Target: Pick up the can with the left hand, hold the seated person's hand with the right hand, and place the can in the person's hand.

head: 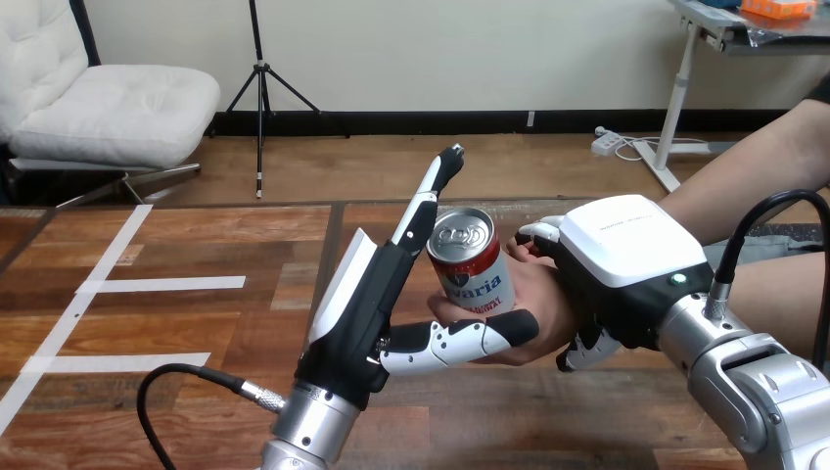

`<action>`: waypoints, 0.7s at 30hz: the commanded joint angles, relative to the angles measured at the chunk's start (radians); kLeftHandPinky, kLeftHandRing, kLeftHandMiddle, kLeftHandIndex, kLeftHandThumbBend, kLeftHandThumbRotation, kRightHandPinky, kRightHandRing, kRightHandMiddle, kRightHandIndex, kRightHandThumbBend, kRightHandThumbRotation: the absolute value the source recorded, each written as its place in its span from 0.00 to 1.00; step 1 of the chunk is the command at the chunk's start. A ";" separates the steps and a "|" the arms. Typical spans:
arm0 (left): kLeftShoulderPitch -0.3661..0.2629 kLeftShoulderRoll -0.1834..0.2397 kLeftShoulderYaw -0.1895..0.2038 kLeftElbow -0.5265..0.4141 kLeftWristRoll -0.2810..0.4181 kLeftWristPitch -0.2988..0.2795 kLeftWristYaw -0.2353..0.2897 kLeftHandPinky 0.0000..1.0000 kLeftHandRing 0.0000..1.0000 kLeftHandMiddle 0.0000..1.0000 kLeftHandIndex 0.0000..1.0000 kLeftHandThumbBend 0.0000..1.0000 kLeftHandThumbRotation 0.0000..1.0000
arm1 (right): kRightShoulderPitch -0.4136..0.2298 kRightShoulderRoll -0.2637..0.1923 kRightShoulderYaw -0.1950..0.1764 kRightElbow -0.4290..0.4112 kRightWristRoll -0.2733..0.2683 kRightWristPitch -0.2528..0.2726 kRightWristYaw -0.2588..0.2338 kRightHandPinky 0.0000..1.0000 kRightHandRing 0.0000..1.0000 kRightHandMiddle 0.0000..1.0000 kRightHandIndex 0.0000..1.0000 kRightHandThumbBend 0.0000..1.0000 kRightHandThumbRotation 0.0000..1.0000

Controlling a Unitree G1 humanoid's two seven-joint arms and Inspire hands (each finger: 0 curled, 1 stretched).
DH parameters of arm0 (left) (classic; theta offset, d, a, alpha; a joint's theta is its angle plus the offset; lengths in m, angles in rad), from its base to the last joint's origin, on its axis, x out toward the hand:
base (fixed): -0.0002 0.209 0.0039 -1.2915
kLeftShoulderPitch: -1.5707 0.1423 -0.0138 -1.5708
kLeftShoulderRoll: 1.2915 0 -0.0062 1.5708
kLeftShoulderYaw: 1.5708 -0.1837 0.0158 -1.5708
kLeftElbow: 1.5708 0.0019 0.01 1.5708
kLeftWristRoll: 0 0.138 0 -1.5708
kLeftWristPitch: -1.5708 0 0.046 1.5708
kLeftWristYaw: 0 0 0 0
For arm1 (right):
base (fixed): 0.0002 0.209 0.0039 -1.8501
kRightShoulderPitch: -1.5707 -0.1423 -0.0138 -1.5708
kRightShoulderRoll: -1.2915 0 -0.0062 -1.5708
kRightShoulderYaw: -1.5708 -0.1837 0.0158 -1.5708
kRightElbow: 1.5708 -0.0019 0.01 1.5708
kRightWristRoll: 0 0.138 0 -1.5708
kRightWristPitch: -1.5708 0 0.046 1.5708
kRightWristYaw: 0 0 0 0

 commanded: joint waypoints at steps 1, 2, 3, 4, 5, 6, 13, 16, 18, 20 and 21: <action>-0.036 0.004 -0.023 -0.036 0.007 -0.004 0.000 1.00 1.00 1.00 1.00 1.00 0.58 | -0.040 -0.010 -0.028 -0.004 0.013 0.004 -0.019 0.78 0.87 0.89 0.86 0.84 0.01; -0.036 0.004 -0.024 -0.036 0.007 -0.004 0.000 1.00 1.00 1.00 1.00 1.00 0.58 | -0.040 -0.010 -0.028 -0.004 0.014 0.005 -0.017 0.78 0.87 0.89 0.87 0.84 0.01; -0.035 0.004 -0.024 -0.036 0.008 -0.004 0.001 1.00 1.00 1.00 1.00 1.00 0.58 | -0.039 -0.010 -0.028 -0.005 0.014 0.006 -0.016 0.78 0.87 0.89 0.87 0.84 0.01; -0.035 0.005 -0.024 -0.036 0.007 -0.005 0.001 1.00 1.00 1.00 1.00 1.00 0.58 | -0.040 -0.010 -0.027 -0.004 0.013 0.006 -0.014 0.78 0.87 0.89 0.87 0.84 0.01; -0.034 0.005 -0.024 -0.036 0.007 -0.005 0.001 1.00 1.00 1.00 1.00 1.00 0.58 | -0.040 -0.011 -0.026 -0.004 0.012 0.007 -0.012 0.78 0.87 0.90 0.87 0.83 0.01; -0.033 0.005 -0.024 -0.036 0.007 -0.005 0.001 1.00 1.00 1.00 1.00 1.00 0.58 | -0.040 -0.011 -0.026 -0.005 0.012 0.007 -0.011 0.78 0.88 0.90 0.87 0.83 0.01; -0.026 0.007 -0.026 -0.035 0.005 -0.008 0.003 1.00 1.00 1.00 1.00 1.00 0.57 | -0.032 -0.018 -0.025 -0.008 0.008 0.003 -0.012 0.80 0.90 0.90 0.88 0.82 0.03; -0.024 0.007 -0.027 -0.036 0.003 -0.005 0.003 1.00 1.00 1.00 1.00 1.00 0.57 | -0.028 -0.016 -0.027 -0.010 0.011 0.002 -0.019 0.81 0.91 0.90 0.88 0.82 0.03; -0.022 0.007 -0.027 -0.036 0.001 -0.005 0.003 1.00 1.00 1.00 1.00 1.00 0.56 | -0.025 -0.015 -0.029 -0.012 0.012 0.000 -0.026 0.82 0.92 0.91 0.88 0.83 0.04; -0.020 0.007 -0.027 -0.036 0.001 -0.005 0.004 1.00 1.00 1.00 1.00 1.00 0.56 | -0.021 -0.015 -0.030 -0.013 0.013 -0.002 -0.032 0.83 0.93 0.91 0.89 0.83 0.04; -0.019 0.007 -0.027 -0.037 -0.001 -0.004 0.003 1.00 1.00 1.00 1.00 1.00 0.56 | -0.018 -0.013 -0.033 -0.016 0.016 -0.002 -0.037 0.84 0.93 0.91 0.89 0.83 0.04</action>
